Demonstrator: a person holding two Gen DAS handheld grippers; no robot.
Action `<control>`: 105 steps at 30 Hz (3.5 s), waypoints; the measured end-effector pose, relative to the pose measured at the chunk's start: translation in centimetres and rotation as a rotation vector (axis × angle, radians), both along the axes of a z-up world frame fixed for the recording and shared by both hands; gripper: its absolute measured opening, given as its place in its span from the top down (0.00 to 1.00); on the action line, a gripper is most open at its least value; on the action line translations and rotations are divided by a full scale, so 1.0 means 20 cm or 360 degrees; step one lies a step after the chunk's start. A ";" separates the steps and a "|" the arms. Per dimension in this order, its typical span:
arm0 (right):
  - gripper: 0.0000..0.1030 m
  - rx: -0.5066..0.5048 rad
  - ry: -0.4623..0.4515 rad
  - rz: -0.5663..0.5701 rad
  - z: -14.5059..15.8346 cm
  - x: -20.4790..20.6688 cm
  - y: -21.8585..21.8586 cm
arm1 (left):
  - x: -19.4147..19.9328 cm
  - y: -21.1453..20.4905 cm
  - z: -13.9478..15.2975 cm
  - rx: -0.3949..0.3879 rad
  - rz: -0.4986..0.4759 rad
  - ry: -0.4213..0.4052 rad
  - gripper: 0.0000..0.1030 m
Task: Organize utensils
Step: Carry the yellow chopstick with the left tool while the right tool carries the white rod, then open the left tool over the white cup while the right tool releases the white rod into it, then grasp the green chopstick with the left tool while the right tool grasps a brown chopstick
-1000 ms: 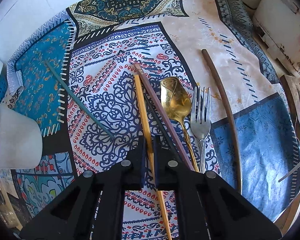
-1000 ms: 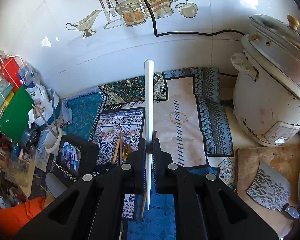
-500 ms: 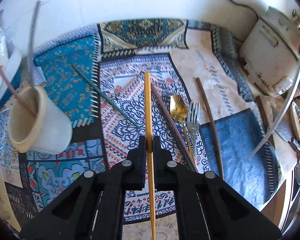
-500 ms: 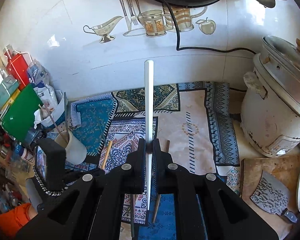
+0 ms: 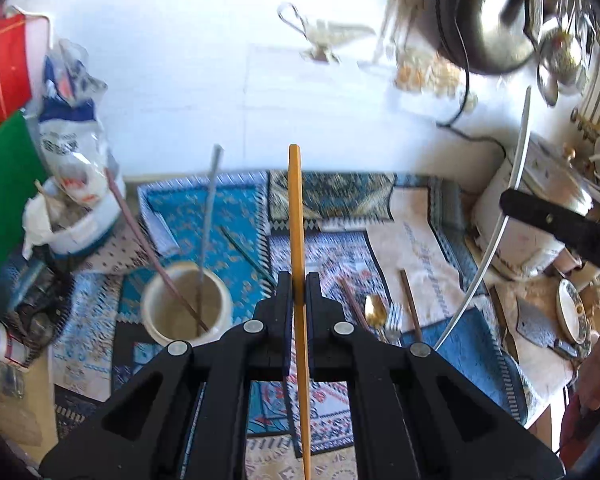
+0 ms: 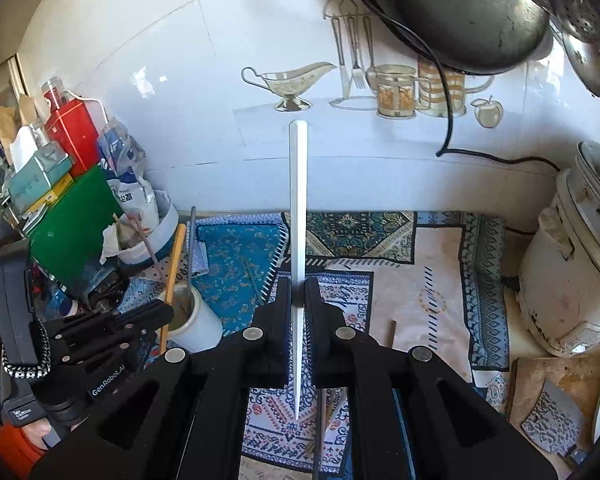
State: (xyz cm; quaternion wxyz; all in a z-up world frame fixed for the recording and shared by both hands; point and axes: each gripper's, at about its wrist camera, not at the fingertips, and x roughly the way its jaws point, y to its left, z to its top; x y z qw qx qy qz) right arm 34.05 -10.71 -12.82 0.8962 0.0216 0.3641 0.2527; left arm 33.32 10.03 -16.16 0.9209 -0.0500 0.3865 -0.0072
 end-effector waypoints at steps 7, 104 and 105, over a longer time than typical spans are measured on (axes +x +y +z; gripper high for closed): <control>0.94 0.0021 -0.0063 0.0085 0.08 0.01 0.22 | -0.01 0.22 0.17 -0.0017 0.0123 -0.0165 0.96; 0.69 -0.0409 0.0588 -0.0106 -0.75 0.18 -0.30 | 0.56 -0.16 -0.86 0.0061 0.0146 0.0672 0.74; 0.69 -0.0409 0.0620 -0.0103 -0.78 0.18 -0.31 | 0.57 -0.16 -0.87 0.0073 0.0160 0.0670 0.74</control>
